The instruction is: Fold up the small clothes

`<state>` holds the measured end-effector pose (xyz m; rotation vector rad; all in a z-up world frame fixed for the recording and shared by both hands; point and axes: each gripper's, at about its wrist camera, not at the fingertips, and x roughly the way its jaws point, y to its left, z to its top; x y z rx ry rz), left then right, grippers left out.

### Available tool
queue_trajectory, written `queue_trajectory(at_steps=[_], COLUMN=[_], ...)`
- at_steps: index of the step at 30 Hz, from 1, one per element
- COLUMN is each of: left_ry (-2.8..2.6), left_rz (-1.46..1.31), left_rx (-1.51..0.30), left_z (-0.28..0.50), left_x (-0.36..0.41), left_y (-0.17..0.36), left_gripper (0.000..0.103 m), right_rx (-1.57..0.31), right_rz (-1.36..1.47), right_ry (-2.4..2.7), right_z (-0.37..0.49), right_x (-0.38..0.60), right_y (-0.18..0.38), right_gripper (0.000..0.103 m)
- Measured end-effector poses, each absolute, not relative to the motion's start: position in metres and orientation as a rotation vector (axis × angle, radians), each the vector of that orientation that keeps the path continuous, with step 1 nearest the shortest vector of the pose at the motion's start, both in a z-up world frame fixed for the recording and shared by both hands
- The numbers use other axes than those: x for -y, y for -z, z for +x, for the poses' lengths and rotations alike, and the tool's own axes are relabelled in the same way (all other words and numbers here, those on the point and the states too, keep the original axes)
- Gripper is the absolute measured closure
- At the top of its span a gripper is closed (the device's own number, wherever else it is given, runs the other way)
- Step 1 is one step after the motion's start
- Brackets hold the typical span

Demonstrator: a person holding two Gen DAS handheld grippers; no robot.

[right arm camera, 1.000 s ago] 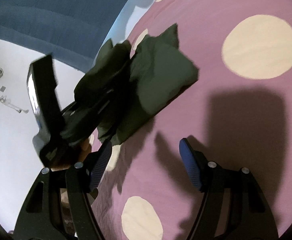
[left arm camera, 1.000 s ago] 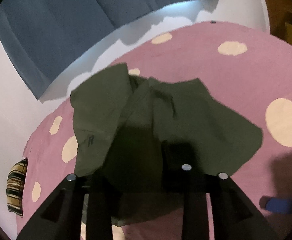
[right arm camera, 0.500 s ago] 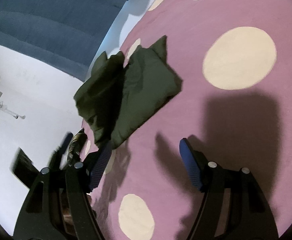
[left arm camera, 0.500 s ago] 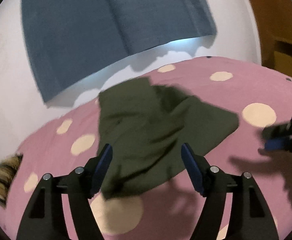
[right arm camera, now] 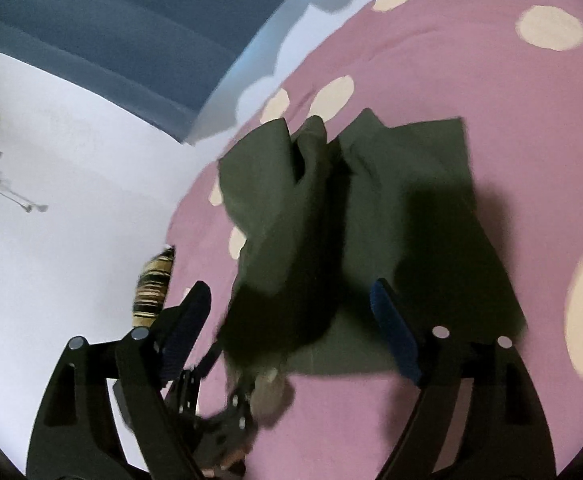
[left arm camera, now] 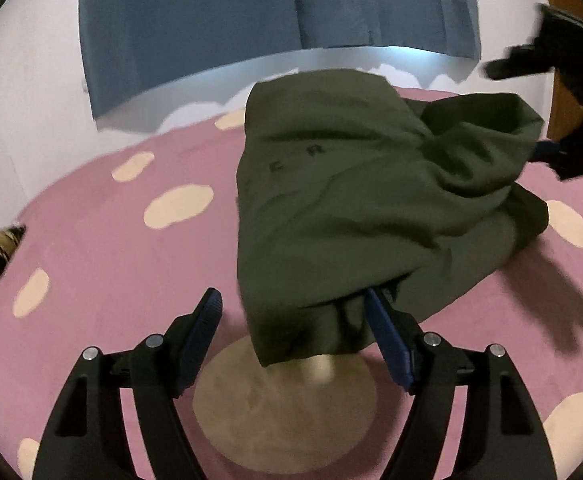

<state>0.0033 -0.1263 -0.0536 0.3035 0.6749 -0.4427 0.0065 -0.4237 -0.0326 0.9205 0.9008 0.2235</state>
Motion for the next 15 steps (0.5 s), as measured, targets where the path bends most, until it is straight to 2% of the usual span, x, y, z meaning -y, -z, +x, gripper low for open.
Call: queue_trajectory(at_steps=[9,11,12,13,15], left_ry=[0.448,0.448,0.449,0.45,0.45], left_rz=[0.223,0.212,0.205,0.197,0.18], left_rx=[-0.752,-0.762,-0.765,-0.768,-0.77], left_z=[0.014,0.015,0.015,0.015,0.016], left_x=[0.118,0.117,0.116,0.115,0.112], left_y=[0.056,0.056,0.057,0.057,0.056], left_gripper=[0.03,0.03,0.03,0.03,0.03], right_rx=[-1.155,-1.193,-1.206,-1.212,-1.197], right_rz=[0.732,0.66,0.62,0.582,0.591], right_ry=[-0.247,-0.223,-0.206,-0.204,-0.225], right_z=[0.1,0.107,0.109,0.111,0.111], right_x=[0.38,0.371,0.367,0.364,0.362], right_y=[0.051,0.054,0.054,0.054,0.051], right_gripper=[0.023,0.051,0.07,0.082,0.09])
